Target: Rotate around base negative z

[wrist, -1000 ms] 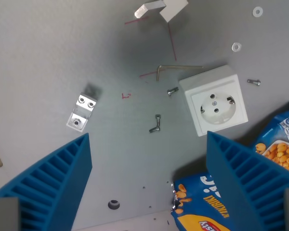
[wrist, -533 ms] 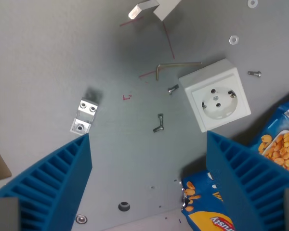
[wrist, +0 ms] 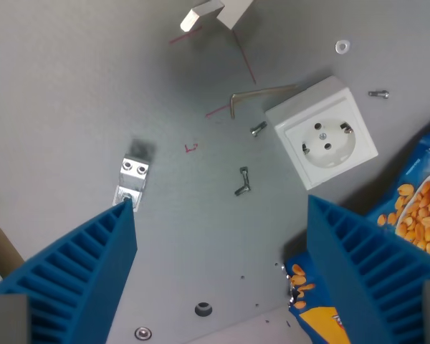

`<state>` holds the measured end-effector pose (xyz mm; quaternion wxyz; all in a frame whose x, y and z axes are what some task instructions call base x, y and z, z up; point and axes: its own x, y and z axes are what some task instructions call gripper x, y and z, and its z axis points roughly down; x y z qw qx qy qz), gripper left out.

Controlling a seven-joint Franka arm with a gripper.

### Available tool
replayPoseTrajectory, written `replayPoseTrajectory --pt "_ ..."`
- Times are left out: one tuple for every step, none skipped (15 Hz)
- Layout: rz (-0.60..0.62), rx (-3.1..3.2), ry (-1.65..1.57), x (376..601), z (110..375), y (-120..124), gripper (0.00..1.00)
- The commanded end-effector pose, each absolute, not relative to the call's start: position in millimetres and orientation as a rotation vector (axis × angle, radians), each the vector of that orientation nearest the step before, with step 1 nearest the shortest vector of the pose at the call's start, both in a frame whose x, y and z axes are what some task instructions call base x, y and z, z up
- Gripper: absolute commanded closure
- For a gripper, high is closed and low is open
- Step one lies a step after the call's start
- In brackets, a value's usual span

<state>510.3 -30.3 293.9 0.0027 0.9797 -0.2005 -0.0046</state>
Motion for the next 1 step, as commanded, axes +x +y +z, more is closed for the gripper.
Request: replayPoseTrajectory --pt "-0.013 3.011 -0.894 510.4 295.2 -30.5 0.00"
